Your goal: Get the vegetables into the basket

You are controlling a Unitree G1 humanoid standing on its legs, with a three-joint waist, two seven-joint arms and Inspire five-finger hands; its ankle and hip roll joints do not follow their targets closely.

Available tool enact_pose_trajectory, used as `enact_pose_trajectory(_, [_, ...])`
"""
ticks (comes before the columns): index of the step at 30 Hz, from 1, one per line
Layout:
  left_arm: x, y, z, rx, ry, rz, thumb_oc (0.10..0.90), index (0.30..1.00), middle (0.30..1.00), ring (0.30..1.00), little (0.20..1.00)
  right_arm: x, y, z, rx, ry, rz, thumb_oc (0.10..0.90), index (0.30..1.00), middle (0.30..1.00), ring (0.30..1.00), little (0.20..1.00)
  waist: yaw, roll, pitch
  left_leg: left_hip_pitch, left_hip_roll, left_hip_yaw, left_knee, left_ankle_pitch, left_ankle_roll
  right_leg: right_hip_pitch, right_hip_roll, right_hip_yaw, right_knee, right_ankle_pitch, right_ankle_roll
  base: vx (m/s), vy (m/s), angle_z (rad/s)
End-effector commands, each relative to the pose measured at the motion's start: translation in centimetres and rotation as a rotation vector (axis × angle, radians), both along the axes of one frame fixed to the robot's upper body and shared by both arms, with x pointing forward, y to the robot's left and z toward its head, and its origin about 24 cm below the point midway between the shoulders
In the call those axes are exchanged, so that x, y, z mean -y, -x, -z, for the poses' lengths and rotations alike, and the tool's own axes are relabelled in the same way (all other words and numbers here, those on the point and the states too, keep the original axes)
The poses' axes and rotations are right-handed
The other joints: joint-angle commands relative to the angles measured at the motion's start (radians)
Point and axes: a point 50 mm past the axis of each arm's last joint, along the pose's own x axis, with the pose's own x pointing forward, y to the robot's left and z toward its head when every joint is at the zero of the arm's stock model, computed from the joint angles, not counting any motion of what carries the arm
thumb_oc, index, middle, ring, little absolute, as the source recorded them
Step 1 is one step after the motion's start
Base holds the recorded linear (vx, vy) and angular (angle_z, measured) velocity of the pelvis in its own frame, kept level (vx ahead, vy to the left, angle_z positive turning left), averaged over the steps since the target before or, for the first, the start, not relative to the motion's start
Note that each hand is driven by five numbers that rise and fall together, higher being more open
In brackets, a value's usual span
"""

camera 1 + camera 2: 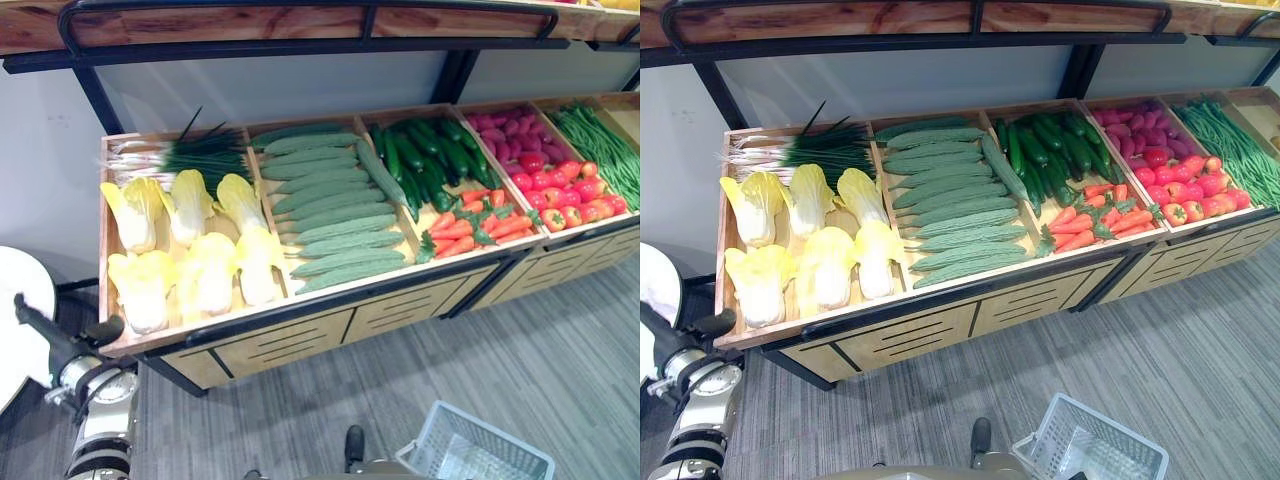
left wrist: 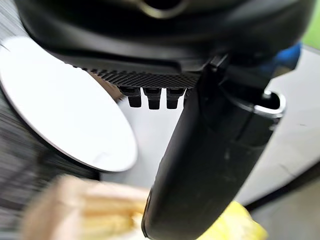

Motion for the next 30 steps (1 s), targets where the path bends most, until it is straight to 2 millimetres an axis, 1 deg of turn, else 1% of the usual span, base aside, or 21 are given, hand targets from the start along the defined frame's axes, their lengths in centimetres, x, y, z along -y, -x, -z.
enact_pose_trajectory(1, [0.0, -3.7, -6.9, 0.208, -0.231, 0.119, 0.900, 1.000, 1.000, 1.000, 1.000, -0.6, -3.6, -0.4, 0.120, -0.026, -0.043, 0.400, 0.300, 0.300, 0.300, 0.300, -0.031, -0.027, -0.025, -0.060, -0.016, -0.018, 0.000, 0.008, 0.009, 0.108, -0.092, 0.051, 0.004, -0.061, 0.097, 0.02, -0.002, -0.12])
enact_pose_trajectory(5, [1.0, -4.6, -7.0, 0.204, -0.228, 0.179, 0.900, 1.000, 1.000, 1.000, 1.000, -0.6, -3.9, -0.5, 0.131, -0.029, -0.057, 0.400, 0.300, 0.300, 0.300, 0.300, -0.037, -0.026, -0.020, -0.058, -0.016, -0.011, 0.000, 0.008, 0.009, 0.105, -0.090, 0.059, 0.004, -0.059, 0.096, 0.01, 0.001, -0.07])
enact_pose_trajectory(9, [1.9, -5.4, -6.2, 0.164, -0.211, 0.222, 0.900, 1.000, 1.000, 1.000, 1.000, -0.8, -4.0, -0.4, 0.127, -0.036, -0.075, 0.400, 0.300, 0.300, 0.300, 0.300, -0.048, -0.024, -0.020, -0.052, -0.015, -0.003, 0.000, 0.007, 0.009, 0.105, -0.088, 0.065, 0.004, -0.058, 0.095, 0.01, 0.001, -0.07])
enact_pose_trajectory(15, [2.6, -5.9, -5.3, 0.165, -0.151, 0.216, 0.900, 1.000, 1.000, 1.000, 1.000, -1.0, -4.1, -0.4, 0.125, -0.030, -0.096, 0.400, 0.300, 0.300, 0.300, 0.300, -0.055, -0.026, -0.013, -0.054, -0.013, 0.003, 0.000, 0.008, 0.009, 0.097, -0.085, 0.076, 0.004, -0.055, 0.094, 0.00, 0.000, -0.01])
enact_pose_trajectory(17, [2.6, -5.8, -5.4, 0.171, -0.150, 0.206, 0.900, 1.000, 1.000, 1.000, 1.000, -1.0, -4.1, -0.4, 0.128, -0.031, -0.095, 0.400, 0.300, 0.300, 0.300, 0.300, -0.055, -0.028, -0.013, -0.055, -0.013, 0.005, 0.000, 0.008, 0.009, 0.095, -0.085, 0.079, 0.004, -0.055, 0.094, 0.00, -0.003, -0.02])
enact_pose_trajectory(20, [2.7, -5.8, -6.0, 0.183, -0.198, 0.194, 0.900, 1.000, 1.000, 1.000, 1.000, -1.2, -4.1, -0.4, 0.131, -0.033, -0.097, 0.400, 0.300, 0.300, 0.300, 0.300, -0.051, -0.033, -0.008, -0.056, -0.012, 0.004, 0.000, 0.007, 0.009, 0.093, -0.083, 0.081, 0.004, -0.054, 0.094, 0.00, 0.000, 0.00])
enact_pose_trajectory(23, [2.2, -5.4, -6.4, 0.175, -0.257, 0.140, 0.900, 1.000, 1.000, 1.000, 1.000, -1.4, -4.0, -0.3, 0.135, -0.036, -0.105, 0.400, 0.300, 0.300, 0.300, 0.300, -0.048, -0.037, -0.006, -0.056, -0.010, 0.005, 0.000, 0.006, 0.008, 0.094, -0.081, 0.079, 0.004, -0.055, 0.094, 0.00, 0.000, 0.00])
enact_pose_trajectory(30, [1.9, -4.9, -6.1, 0.145, -0.291, 0.085, 0.900, 1.000, 1.000, 1.000, 1.000, -1.6, -3.5, -0.2, 0.118, -0.033, -0.115, 0.400, 0.300, 0.300, 0.300, 0.300, -0.043, -0.039, -0.011, -0.049, -0.009, 0.004, 0.000, 0.003, 0.008, 0.104, -0.078, 0.077, 0.004, -0.060, 0.092, 0.01, -0.001, 0.00])
